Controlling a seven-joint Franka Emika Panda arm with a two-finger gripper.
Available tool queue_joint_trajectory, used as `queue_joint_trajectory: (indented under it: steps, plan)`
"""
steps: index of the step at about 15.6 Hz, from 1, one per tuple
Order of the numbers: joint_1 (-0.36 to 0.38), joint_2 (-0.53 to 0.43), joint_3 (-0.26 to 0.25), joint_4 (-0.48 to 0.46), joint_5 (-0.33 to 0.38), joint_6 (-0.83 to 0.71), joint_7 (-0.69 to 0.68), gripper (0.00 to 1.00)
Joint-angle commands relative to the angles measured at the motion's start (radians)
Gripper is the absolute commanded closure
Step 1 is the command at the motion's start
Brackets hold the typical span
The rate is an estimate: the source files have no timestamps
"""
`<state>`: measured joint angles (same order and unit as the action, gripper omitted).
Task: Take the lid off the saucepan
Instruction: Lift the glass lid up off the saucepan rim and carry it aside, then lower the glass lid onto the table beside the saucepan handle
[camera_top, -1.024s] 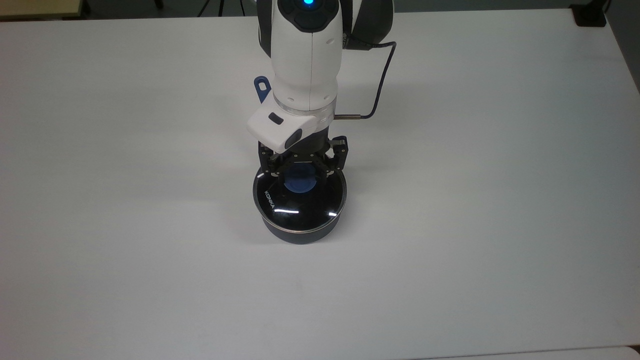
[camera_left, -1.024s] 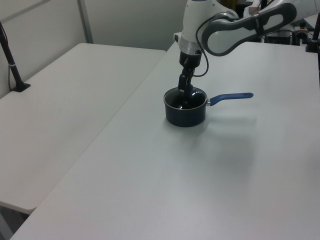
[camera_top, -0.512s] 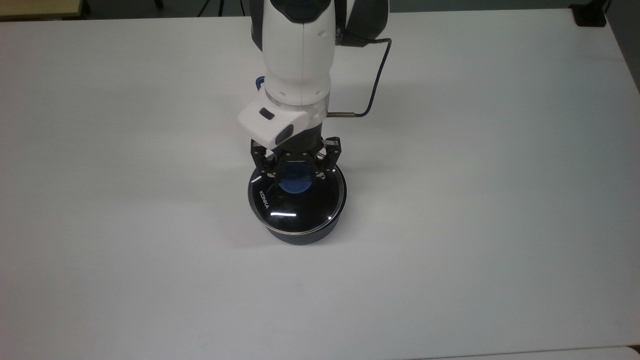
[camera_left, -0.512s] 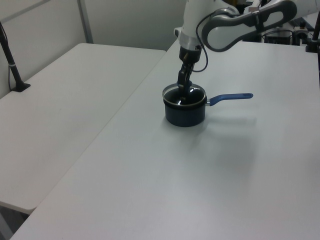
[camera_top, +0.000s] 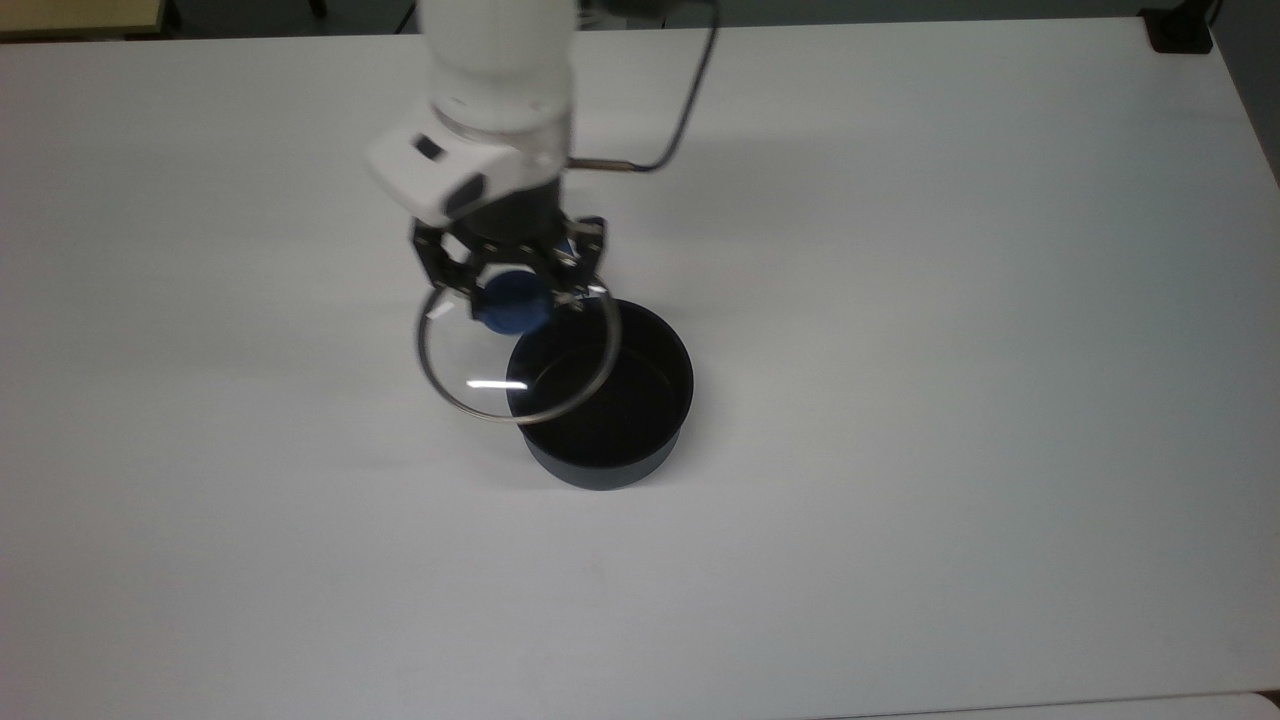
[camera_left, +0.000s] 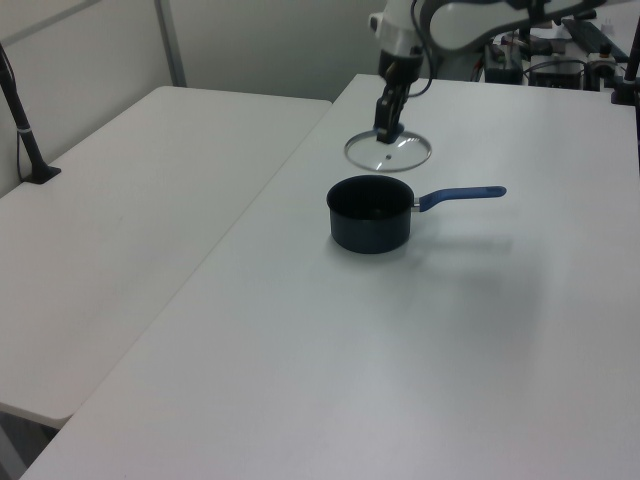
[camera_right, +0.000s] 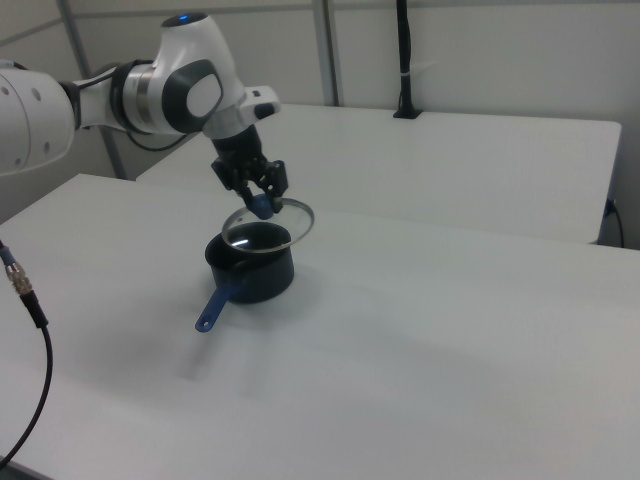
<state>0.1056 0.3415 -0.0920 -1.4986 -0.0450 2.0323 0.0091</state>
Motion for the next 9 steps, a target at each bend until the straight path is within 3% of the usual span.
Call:
queue_joint_trajectory:
  steps: [1,9]
  plan:
    - [-0.075,-0.085,-0.002,-0.090,-0.007,-0.017,-0.101,0.55]
    - [-0.242,-0.151,0.000,-0.302,-0.010,0.002,-0.310,0.55]
